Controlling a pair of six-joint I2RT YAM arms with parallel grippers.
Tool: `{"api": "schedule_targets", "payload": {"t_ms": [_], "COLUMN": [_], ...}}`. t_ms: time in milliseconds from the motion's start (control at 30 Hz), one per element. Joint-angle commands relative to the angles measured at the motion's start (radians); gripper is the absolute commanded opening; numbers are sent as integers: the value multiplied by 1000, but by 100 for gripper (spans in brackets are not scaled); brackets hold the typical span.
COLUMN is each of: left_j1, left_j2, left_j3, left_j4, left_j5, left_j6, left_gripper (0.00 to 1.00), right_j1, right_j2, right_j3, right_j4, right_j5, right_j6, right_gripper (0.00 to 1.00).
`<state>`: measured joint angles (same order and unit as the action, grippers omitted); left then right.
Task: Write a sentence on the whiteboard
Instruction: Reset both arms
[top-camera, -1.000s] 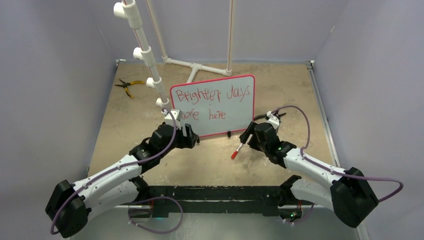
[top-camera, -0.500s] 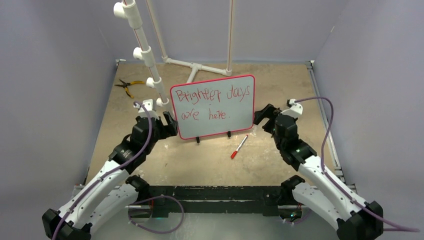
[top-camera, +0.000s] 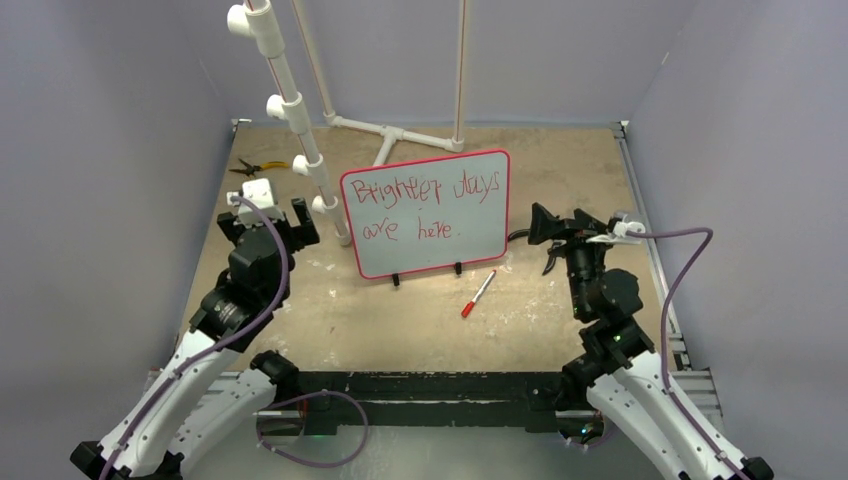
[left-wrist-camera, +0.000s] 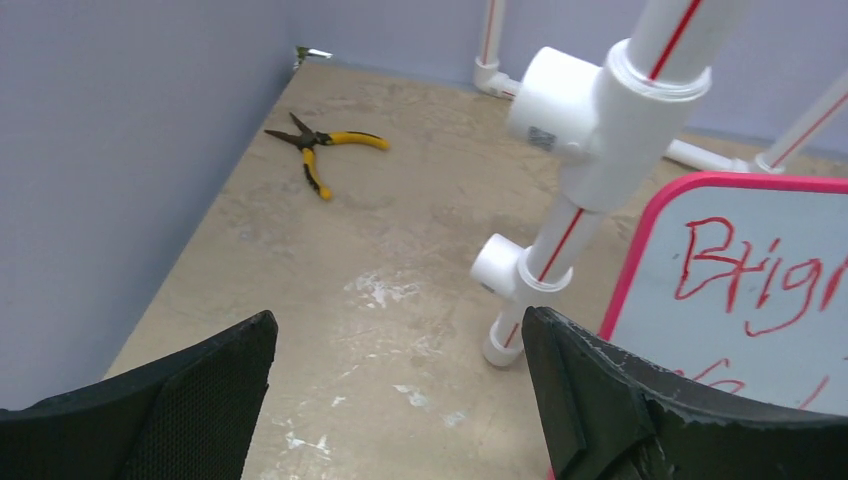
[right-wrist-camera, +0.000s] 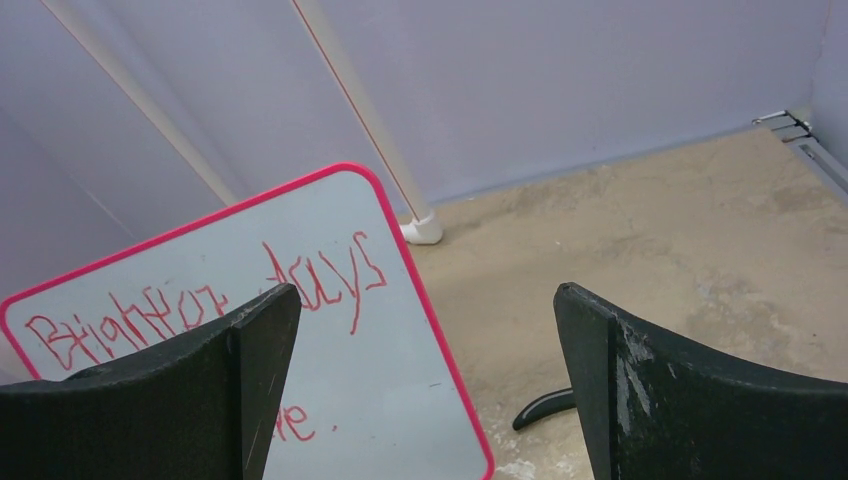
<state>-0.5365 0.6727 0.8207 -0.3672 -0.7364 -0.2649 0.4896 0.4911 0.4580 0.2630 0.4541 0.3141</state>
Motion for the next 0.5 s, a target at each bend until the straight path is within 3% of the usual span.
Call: {"api": "schedule_targets", "payload": {"t_ms": [0,467], "left_j1": [7,8], "left_j2": [-43,-47], "left_j3": [-48,-55], "left_j4": [64,61], "left_j5": [-114,-116], "left_j6": [82,61], "left_gripper": [92,97], "right_j1": [-4,-4], "right_j2": [-35,-34], "right_j3": [-49,-51], "right_j4": [108,138], "right_j5": [3,36], "right_j6": [-83,-105], "right_gripper": [98,98]}}
